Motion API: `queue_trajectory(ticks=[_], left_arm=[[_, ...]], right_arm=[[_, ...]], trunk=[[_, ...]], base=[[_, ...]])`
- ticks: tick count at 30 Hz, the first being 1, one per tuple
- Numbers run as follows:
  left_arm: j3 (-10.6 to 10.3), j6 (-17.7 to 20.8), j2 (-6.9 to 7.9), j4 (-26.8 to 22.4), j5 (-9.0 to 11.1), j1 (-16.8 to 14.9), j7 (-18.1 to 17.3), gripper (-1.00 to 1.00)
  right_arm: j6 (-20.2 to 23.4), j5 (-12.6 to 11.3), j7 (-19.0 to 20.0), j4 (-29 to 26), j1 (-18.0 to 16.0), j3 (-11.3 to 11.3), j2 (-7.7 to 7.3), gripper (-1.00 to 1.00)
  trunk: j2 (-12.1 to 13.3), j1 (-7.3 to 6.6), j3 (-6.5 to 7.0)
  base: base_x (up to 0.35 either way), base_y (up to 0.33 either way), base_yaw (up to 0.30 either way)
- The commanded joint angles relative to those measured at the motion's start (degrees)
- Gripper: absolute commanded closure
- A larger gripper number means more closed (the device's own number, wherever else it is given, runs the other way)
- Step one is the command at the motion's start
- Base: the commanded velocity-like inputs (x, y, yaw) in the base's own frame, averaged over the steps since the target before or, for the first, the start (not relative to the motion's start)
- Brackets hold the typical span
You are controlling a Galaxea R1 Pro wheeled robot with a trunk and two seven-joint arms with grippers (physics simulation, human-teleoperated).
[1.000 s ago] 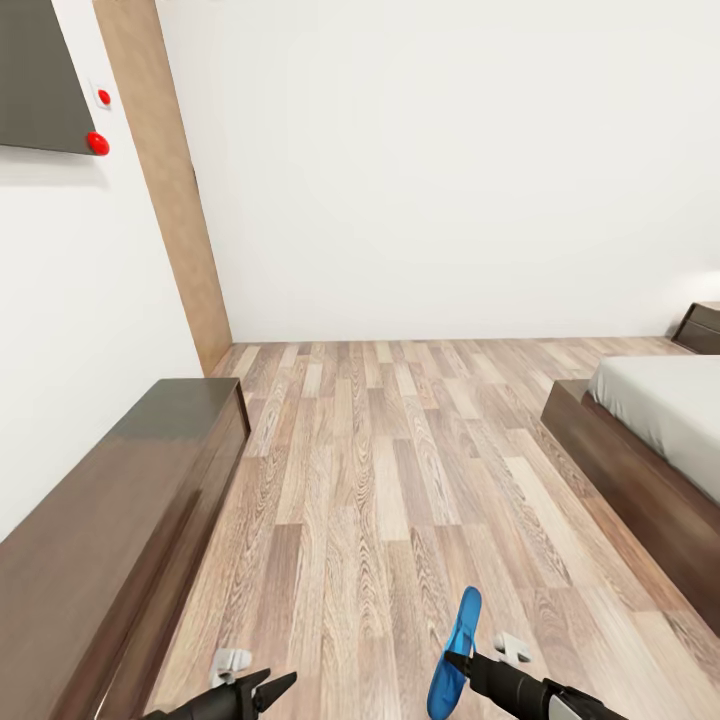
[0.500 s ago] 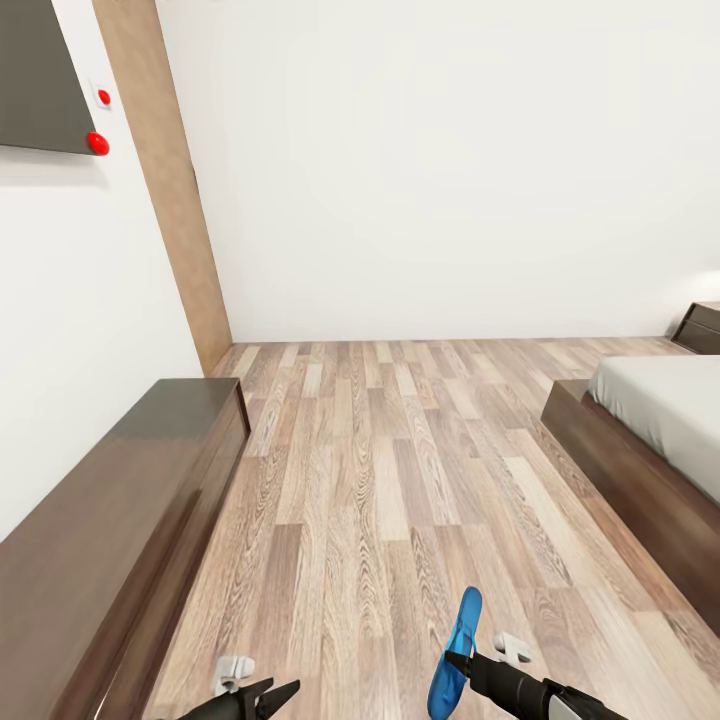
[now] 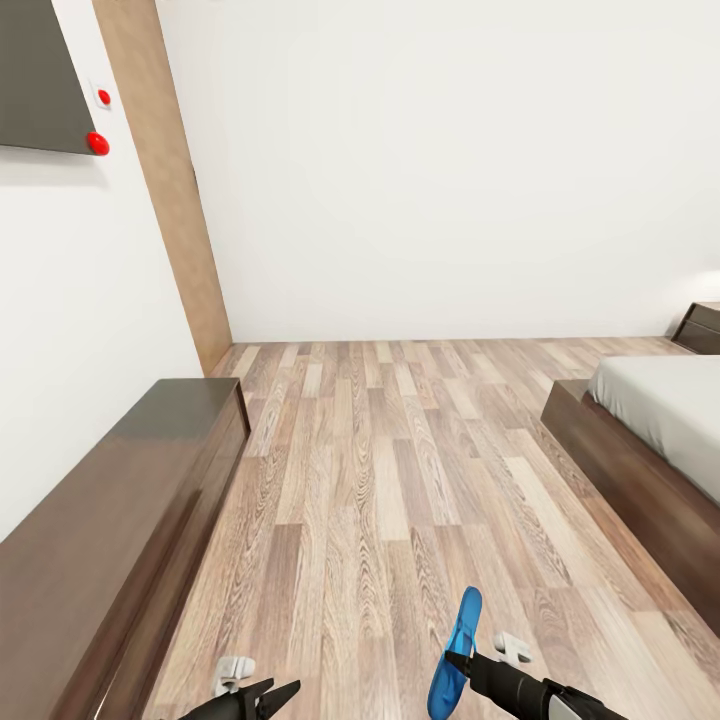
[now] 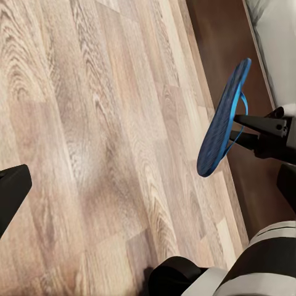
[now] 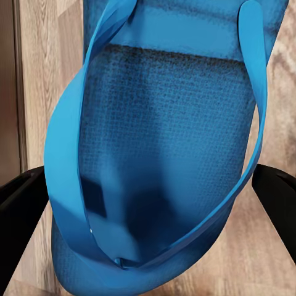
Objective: In the bedroom, move the book from the bed onto either nightstand, and place the two sandals side by side next to the bed.
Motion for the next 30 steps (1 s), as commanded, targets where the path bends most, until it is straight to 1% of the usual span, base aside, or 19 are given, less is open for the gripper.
queue_trajectory(ticks=[1, 13, 17, 30], left_arm=[[0.05, 0.6, 0.0, 0.0, 0.37, -0.02, -0.19, -1.0], [0.01, 0.6, -0.04, 0.0, 0.37, -0.02, -0.19, -1.0], [0.01, 0.6, -0.39, 0.01, 0.37, -0.02, -0.19, -1.0], [-0.04, 0.6, -0.44, 0.03, 0.37, -0.02, -0.19, -1.0]], right_arm=[[0.36, -0.42, 0.18, -0.02, -0.02, 0.02, -0.02, 1.0], [0.36, -0.42, 0.1, -0.02, -0.02, 0.02, 0.06, 1.0], [0.35, -0.42, 0.11, -0.03, -0.02, 0.02, 0.04, 1.0], [0.36, -0.42, 0.11, -0.03, -0.02, 0.02, 0.06, 1.0]], trunk=[[-0.02, -0.01, -0.05], [-0.02, -0.01, -0.05], [-0.02, -0.01, -0.05], [-0.02, -0.01, -0.05]], base=[[0.0, 0.0, 0.0], [0.0, 0.0, 0.006], [0.0, 0.0, 0.23], [0.0, 0.0, 0.282]])
